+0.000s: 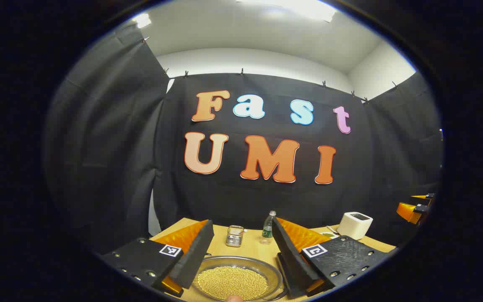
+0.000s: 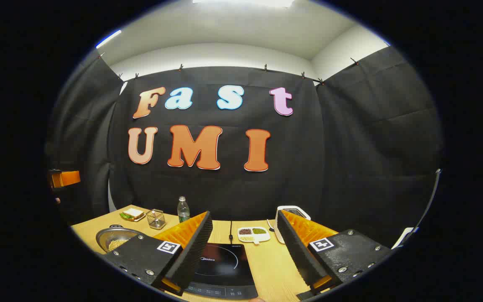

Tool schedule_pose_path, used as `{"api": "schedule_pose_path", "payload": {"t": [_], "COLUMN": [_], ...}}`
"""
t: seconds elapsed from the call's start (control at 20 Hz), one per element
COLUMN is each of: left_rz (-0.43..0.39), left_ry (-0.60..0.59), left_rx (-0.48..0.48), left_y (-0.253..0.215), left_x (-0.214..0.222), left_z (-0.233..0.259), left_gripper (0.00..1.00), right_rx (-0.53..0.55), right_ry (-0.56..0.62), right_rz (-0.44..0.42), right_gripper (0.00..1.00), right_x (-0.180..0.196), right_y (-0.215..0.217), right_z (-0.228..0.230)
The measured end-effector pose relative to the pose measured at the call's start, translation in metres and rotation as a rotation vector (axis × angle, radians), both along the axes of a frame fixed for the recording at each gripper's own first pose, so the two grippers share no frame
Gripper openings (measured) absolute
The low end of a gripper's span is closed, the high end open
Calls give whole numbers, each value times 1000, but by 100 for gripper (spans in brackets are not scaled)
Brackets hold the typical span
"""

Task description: First push the handle of the pot to place it horizontally, then grasp the pot with both hands and set it on the induction cooktop.

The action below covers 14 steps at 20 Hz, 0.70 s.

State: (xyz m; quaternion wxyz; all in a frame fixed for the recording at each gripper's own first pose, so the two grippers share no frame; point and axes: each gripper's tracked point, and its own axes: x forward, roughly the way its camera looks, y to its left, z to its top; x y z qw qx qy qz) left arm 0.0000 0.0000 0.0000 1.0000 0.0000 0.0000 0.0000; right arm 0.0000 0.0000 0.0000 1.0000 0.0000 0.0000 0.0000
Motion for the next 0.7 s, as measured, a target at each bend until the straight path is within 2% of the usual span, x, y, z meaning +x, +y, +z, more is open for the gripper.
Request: {"api": "schedule_pose_path", "payload": {"t": [0.15, 0.2, 0.35, 0.45, 0.5, 0.55, 0.6, 0.7], "left_rz": [-6, -3, 8, 10, 16, 22, 17, 20], "left_ry": [47, 58, 69, 65, 61, 57, 52, 14], "left_rx": [-49, -57, -85, -76, -63, -57, -69, -93], "left_y": [0, 3, 10, 13, 16, 19, 19, 21], "left_x": [10, 11, 4, -4, -6, -7, -7, -8], "left_z": [-11, -15, -16, -15, -13, -10, -5, 8], "left_gripper": [88, 90, 89, 90, 89, 89, 90, 90], "right_rx": [-24, -20, -16, -15, -13, -11, -12, -11], "right_ry": [-8, -11, -2, -3, -8, -14, -19, -15], "right_rz": [-4, 0, 9, 21, 26, 33, 40, 34], "right_gripper": [96, 96, 96, 96, 92, 92, 96, 96], "right_x": [-12, -16, -21, -21, -21, -20, -18, -15], "right_y": [0, 0, -3, -2, -2, -1, -1, -6], "right_z": [0, 0, -7, -7, -5, -2, -1, -5]}}
